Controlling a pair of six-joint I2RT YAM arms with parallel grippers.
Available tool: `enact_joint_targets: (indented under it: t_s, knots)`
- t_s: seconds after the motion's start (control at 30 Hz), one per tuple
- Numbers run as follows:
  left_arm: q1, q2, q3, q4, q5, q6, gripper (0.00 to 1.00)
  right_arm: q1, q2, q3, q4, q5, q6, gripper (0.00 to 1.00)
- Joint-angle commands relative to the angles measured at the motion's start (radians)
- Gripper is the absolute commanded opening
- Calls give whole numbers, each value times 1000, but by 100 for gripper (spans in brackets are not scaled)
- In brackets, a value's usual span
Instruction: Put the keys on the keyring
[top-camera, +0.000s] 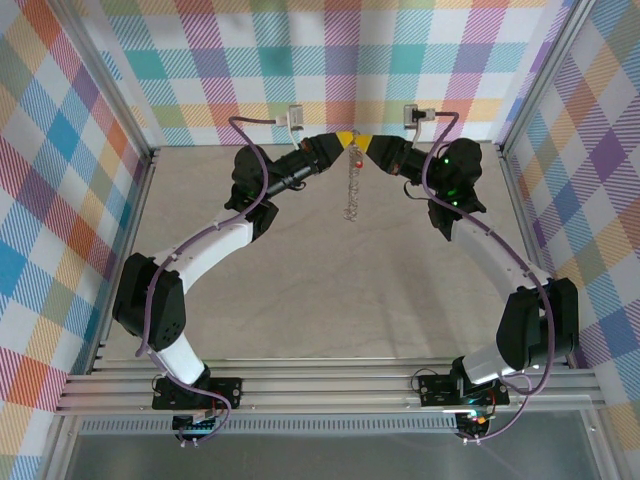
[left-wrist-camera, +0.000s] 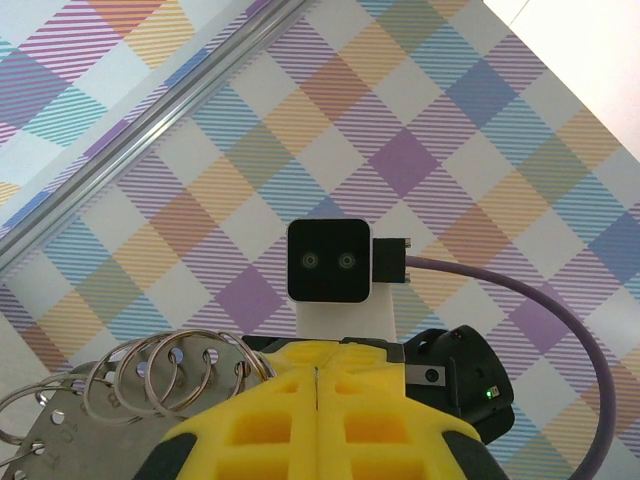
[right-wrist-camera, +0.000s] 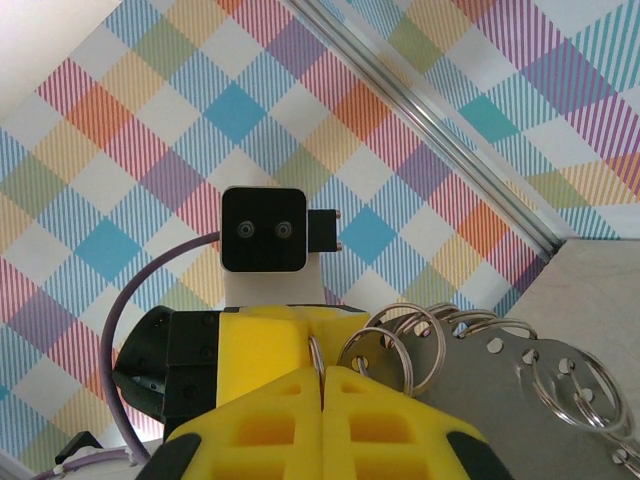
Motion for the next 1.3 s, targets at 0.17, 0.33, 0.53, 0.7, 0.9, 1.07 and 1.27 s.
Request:
enact_joint_targets:
  t_s: [0.17,0.33,0.53,0.7,0.9,1.07,1.27]
  knots:
    - [0,-38,60,-90,8,114,31,-22,4,43,-110,-66,-103,0]
    - [37,-84,110,-297,46,269,55,-76,22,104,-240,-152,-186,0]
    - [82,-51,270,-605,170,453,63,-130,70,173,-315,-284,-254,0]
    - [118,23,412,-801,278,563,64,-141,102,256,-439,-402,-358,0]
    - [130,138,614,-1024,413,690,50,-141,125,334,-585,-494,-461,0]
    - [128,216,728,-1154,472,733,43,-141,136,339,-592,-516,-463,0]
    - [108,233,742,-1148,485,733,41,-140,142,330,-582,-511,-457,0]
